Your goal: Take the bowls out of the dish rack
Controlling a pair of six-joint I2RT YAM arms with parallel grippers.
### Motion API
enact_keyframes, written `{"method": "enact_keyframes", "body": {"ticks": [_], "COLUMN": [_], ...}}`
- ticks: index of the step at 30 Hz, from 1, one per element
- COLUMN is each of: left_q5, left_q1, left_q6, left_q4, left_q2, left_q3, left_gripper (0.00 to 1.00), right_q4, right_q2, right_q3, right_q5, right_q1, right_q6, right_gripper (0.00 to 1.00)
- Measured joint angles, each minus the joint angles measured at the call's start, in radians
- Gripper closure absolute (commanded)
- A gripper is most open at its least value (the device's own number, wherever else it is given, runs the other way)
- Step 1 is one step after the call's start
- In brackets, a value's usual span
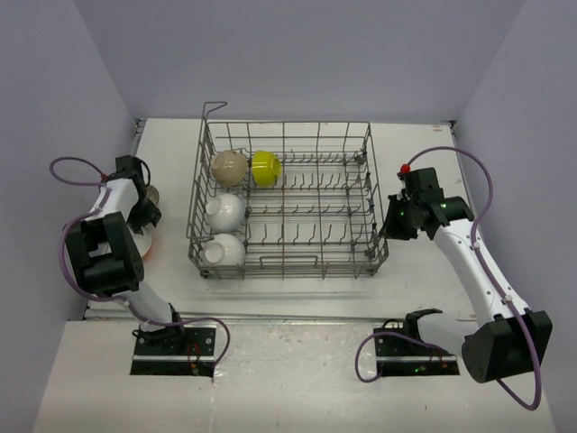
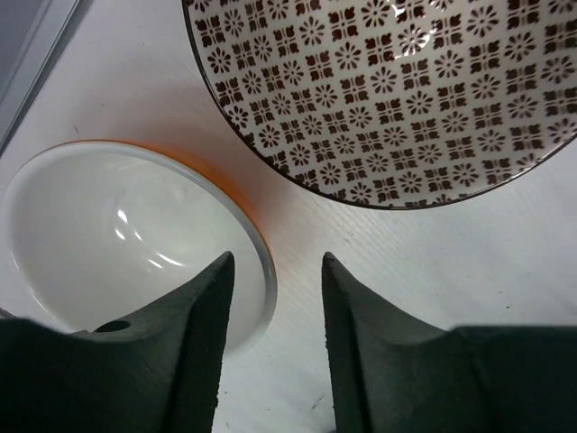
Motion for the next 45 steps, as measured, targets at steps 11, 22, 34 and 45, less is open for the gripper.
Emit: {"method": "enact_keyframes", "body": {"ticks": [11, 22, 34, 45], "left_q5": [0.116, 0.358, 0.618, 0.929], "left_q1": [0.000, -0.014, -0.182, -0.356], "left_q6": [-0.035, -0.101, -0.202, -0.298], "left_q4": [-0.018, -0.006, 0.151, 0.462], "left_q2": [-0.100, -0.182, -0.192, -0.047], "left_q3": [0.072, 0.206, 0.403, 0.409], "left_gripper": [0.41, 0.29, 0.25, 0.29], "right_q4": [-0.007, -0.023, -0.049, -0.034], "right_q2": [-0.006, -0.099, -0.110, -0.085], "right_q3": [0.000, 0.076, 0.110, 0.116], "right_q5": [-0.003, -0.004, 0.003, -0.010], "right_q1": [0.002, 0.001, 0.001, 0.001], "right_q6": [0.002, 0.045, 0.063, 0.066], "right_gripper": [0.89, 0.67, 0.62, 0.64]}}
